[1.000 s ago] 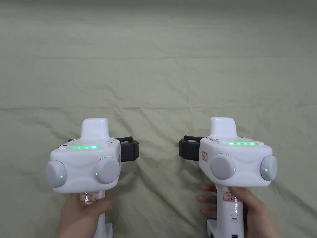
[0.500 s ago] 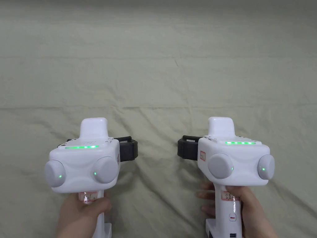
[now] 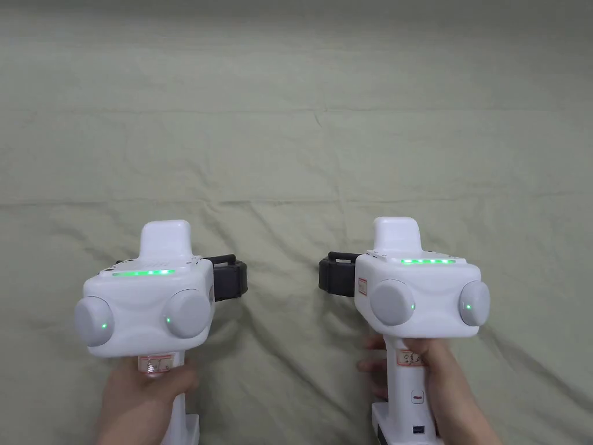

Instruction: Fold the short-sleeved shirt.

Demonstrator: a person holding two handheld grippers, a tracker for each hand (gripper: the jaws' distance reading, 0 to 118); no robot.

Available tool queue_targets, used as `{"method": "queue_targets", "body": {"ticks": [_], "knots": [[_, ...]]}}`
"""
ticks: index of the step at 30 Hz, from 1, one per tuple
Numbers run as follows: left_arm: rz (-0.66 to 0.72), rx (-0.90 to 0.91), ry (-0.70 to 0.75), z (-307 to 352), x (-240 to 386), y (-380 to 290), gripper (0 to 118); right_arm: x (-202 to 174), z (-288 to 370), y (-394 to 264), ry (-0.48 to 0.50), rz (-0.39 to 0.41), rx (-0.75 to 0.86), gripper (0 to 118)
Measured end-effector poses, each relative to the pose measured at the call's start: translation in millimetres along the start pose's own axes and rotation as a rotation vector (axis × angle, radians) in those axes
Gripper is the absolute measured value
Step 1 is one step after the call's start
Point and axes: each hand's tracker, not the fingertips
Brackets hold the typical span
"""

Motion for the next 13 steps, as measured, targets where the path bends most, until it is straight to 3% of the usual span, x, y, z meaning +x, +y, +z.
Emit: {"method": "queue_targets", "body": {"ticks": [13], "knots": [[0.002, 0.001, -0.003, 0.0, -0.3, -0.4, 118, 1.8, 2.0, -1.3, 0.006, -0.006, 0.004, 118]]}}
